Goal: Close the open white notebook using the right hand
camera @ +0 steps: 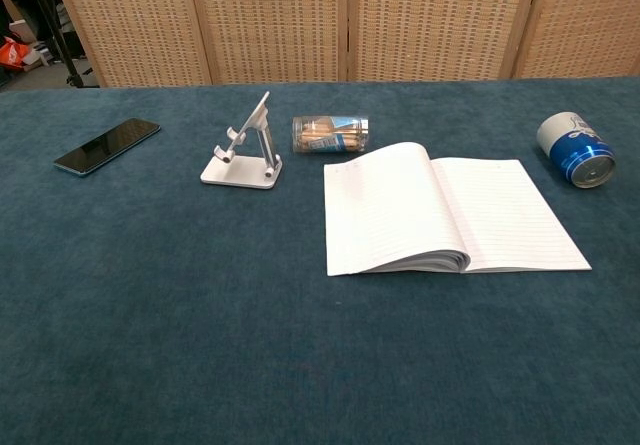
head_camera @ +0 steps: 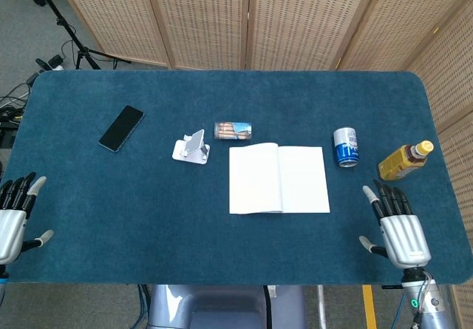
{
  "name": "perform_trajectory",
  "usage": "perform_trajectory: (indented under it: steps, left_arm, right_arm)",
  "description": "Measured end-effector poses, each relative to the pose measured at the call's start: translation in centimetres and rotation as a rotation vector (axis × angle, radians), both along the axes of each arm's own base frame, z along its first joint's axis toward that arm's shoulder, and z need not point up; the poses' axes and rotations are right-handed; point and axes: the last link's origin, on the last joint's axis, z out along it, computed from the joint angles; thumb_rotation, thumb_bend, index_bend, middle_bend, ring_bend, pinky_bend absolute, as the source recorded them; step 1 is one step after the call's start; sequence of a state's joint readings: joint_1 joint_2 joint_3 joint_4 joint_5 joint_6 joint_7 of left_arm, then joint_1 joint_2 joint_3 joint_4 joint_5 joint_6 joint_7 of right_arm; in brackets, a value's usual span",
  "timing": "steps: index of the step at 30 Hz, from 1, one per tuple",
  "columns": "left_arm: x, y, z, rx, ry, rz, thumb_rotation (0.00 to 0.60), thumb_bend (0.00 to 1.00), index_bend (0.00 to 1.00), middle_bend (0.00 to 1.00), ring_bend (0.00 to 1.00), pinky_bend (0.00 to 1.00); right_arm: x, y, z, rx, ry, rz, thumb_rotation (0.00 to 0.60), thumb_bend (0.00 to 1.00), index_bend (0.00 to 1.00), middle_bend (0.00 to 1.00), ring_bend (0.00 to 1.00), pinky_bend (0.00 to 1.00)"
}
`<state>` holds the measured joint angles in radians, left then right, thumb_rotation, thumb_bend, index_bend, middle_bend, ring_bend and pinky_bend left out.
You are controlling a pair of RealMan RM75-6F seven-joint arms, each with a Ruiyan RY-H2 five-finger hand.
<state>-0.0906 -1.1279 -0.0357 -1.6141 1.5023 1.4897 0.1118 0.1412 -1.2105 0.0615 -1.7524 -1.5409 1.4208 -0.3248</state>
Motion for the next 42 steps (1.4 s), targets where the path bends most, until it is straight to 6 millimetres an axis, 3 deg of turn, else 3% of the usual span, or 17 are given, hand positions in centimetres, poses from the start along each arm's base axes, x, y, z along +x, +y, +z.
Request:
perform_trajectory:
  steps: [6,18,27,42]
  left_arm:
    - [-0.1,0.1,0.0,-0.005,-0.007,0.001,0.600,0.05,0.00,0.00,0.00,0.00]
    - [-0.2,0.1,0.0,-0.012,-0.018,-0.004,0.600,0.05,0.00,0.00,0.00,0.00]
    - [-0.2,0.2,0.1,-0.006,-0.025,-0.004,0.600,0.05,0.00,0.00,0.00,0.00]
    - [0.0,0.0,0.1,-0.013,-0.032,-0.016,0.600,0.05,0.00,0.00,0.00,0.00]
  right_arm:
    - [3.0,-1.1,-3.1,0.052,-0.022,0.015,0.600,0.21,0.00,0.00,0.00,0.06]
    - [6.8,-4.4,-7.9,0.075,-0.118,-0.017,0.600,0.21,0.00,0.00,0.00,0.06]
    - [7.9,-6.0,-10.7,0.062,-0.123,-0.037,0.600,0.21,0.00,0.00,0.00,0.06]
    - [9.7,-5.9,-13.0,0.084,-0.165,-0.048,0.600,0.21,0.00,0.00,0.00,0.06]
